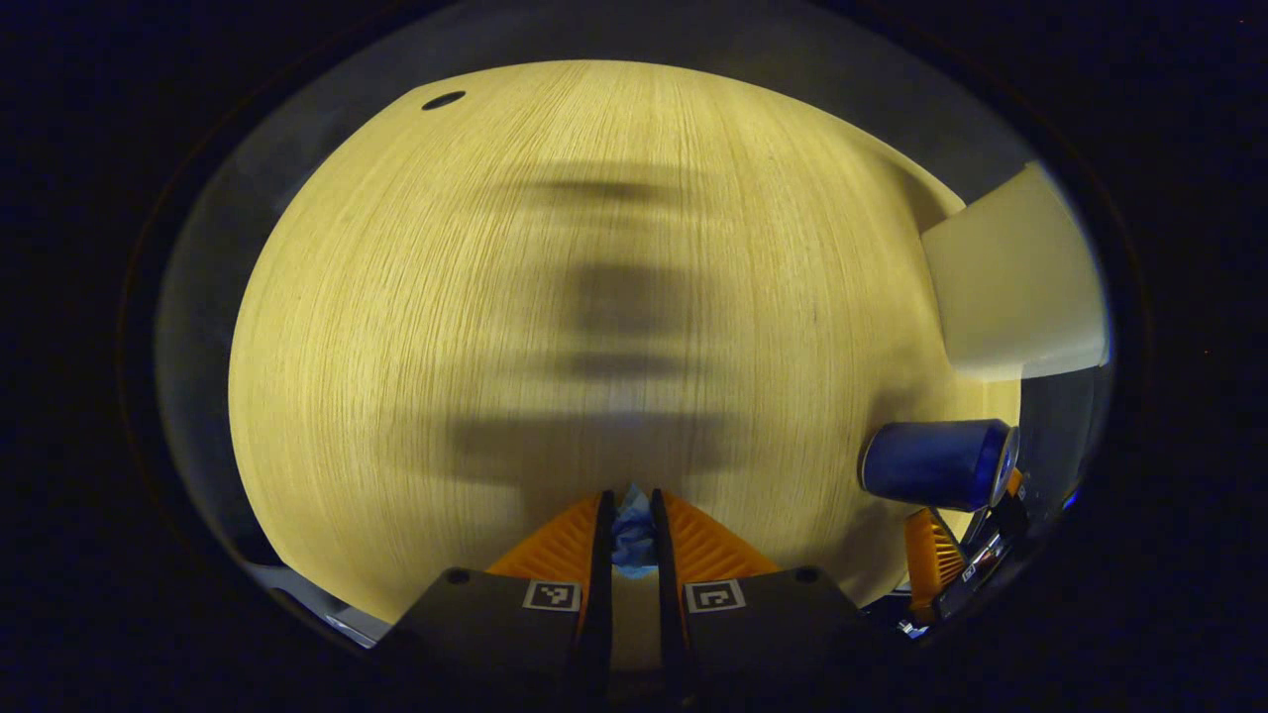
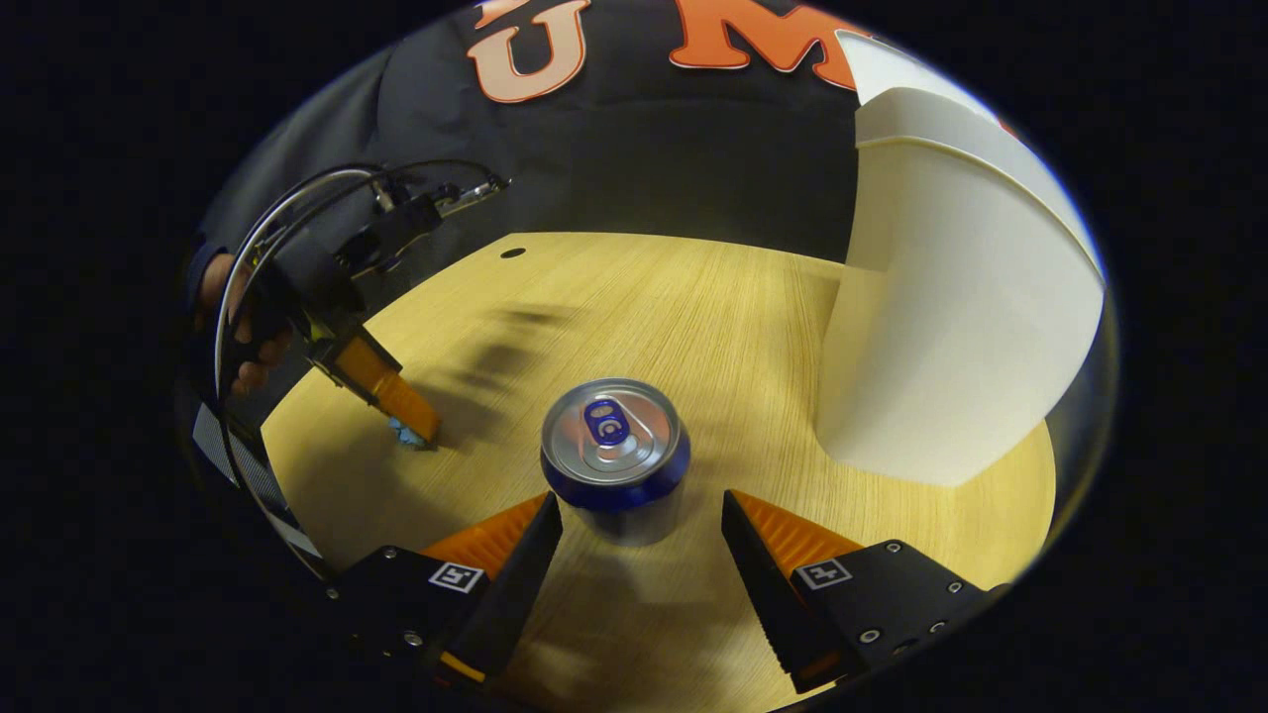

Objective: Press the lid of the desktop garbage bin to open it, pick up the crumpled paper on the desktop and throw it into the bin, then pick up the pop can on the desktop and drop it into the bin, and finally close the garbage bin lid.

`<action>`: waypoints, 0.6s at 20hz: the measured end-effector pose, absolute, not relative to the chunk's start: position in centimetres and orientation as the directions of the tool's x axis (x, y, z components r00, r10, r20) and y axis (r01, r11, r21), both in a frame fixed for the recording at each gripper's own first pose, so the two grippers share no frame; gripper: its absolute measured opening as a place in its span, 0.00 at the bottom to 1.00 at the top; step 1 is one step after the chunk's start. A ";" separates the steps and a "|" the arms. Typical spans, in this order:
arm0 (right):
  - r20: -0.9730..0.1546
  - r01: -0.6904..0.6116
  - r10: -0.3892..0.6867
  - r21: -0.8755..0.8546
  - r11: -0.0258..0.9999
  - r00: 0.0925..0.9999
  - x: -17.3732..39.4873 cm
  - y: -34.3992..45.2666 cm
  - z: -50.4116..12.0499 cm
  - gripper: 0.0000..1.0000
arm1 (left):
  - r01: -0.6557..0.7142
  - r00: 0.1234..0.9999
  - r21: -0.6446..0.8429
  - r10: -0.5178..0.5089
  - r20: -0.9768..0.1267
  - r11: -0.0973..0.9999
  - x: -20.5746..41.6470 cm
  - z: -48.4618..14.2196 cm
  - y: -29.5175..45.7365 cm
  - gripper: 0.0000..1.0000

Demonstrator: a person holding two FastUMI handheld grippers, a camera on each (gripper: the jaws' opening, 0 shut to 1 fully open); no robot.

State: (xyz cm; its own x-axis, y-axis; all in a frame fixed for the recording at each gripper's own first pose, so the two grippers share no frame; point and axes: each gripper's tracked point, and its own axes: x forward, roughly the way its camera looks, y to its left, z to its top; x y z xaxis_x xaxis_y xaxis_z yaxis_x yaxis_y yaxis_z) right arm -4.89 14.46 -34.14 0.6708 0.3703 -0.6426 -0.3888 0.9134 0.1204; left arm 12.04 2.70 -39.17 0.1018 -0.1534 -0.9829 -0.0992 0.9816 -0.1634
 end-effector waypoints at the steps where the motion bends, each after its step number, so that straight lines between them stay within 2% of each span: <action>1: -0.641 -0.394 0.374 0.120 0.911 0.670 -4.8 14.6 -34.1 0.98 | -0.089 0.118 -0.163 -0.152 -0.981 0.983 13.8 -38.8 2.8 0.24; 6: -0.623 -0.382 0.396 0.165 0.909 0.674 -4.2 16.0 -34.1 1.00 | -0.094 0.144 -0.160 -0.145 -0.979 0.983 21.8 -37.6 3.9 0.24; 12: -0.644 -0.368 0.375 0.152 0.917 0.667 -3.7 16.3 -35.7 0.95 | -0.055 0.208 -0.142 -0.128 -0.970 0.988 33.5 -35.5 5.8 0.24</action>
